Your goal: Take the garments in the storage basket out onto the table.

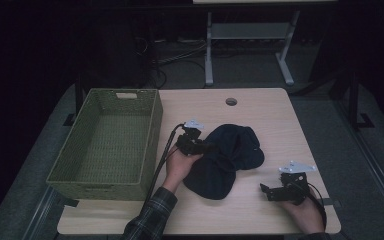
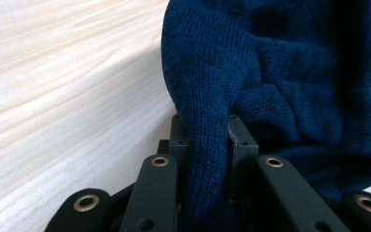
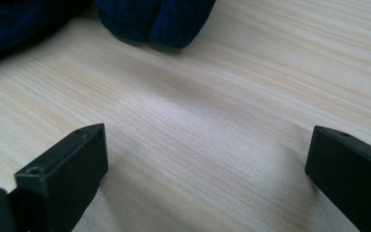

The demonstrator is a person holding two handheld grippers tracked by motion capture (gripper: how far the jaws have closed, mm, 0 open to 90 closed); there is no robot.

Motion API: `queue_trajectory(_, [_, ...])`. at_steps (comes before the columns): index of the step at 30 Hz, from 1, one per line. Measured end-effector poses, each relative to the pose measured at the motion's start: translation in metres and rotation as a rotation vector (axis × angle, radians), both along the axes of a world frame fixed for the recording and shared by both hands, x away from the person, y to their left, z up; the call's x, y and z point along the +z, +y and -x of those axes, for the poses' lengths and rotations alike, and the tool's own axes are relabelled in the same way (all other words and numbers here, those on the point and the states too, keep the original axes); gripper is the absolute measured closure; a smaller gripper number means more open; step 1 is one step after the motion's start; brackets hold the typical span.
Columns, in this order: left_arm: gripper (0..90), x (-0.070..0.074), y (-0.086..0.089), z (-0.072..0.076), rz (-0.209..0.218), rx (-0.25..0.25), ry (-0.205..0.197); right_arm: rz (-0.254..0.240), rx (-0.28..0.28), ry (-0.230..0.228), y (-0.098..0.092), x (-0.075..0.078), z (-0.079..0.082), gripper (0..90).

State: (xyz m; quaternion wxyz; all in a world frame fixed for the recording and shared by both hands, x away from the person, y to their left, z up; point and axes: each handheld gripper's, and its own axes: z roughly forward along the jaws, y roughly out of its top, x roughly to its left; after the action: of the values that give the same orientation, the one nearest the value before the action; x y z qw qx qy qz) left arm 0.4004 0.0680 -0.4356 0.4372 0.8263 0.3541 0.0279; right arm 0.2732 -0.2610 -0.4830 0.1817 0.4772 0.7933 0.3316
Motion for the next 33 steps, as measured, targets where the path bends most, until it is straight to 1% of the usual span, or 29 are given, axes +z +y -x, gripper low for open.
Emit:
queue_trajectory(3, [76.8,-0.003,0.003,-0.002,-0.013,0.006,0.008,0.0,0.0,0.0,0.0,0.0,0.0,1.0])
queue_trajectory(6, [74.6,-0.003,0.005,-0.002,-0.015,0.015,0.009,0.0,0.0,0.0,0.0,0.0,0.0,1.0])
queue_trajectory(10, [58.0,0.004,0.008,0.0,-0.035,0.031,-0.009,0.0,0.0,0.0,0.0,0.0,0.0,1.0])
queue_trajectory(11, [53.1,0.006,0.009,0.001,-0.033,0.037,-0.016,0.0,0.0,0.0,0.0,0.0,0.0,1.0])
queue_trajectory(16, [39.1,0.017,0.013,0.007,-0.061,0.045,-0.051,0.0,0.0,0.0,0.0,0.0,0.0,1.0])
queue_trajectory(18, [36.4,0.023,0.016,0.011,-0.071,0.044,-0.071,0.0,0.0,0.0,0.0,0.0,0.0,1.0])
queue_trajectory(19, [34.8,0.026,0.017,0.014,-0.074,0.051,-0.081,0.0,0.0,0.0,0.0,0.0,0.0,1.0])
queue_trajectory(22, [33.7,0.035,0.021,0.02,-0.073,0.047,-0.114,0.0,0.0,0.0,0.0,0.0,0.0,1.0])
queue_trajectory(25, [34.8,0.043,0.021,0.027,-0.064,0.027,-0.138,0.0,0.0,0.0,0.0,0.0,0.0,1.0])
queue_trajectory(28, [36.4,0.053,0.015,0.032,-0.044,-0.001,-0.157,0.0,0.0,0.0,0.0,0.0,0.0,1.0])
queue_trajectory(29, [36.5,0.056,0.01,0.033,-0.031,-0.007,-0.167,0.0,0.0,0.0,0.0,0.0,0.0,1.0])
queue_trajectory(33, [37.8,0.063,-0.003,0.034,-0.021,-0.039,-0.178,-0.004,-0.002,0.002,0.0,0.0,0.0,1.0])
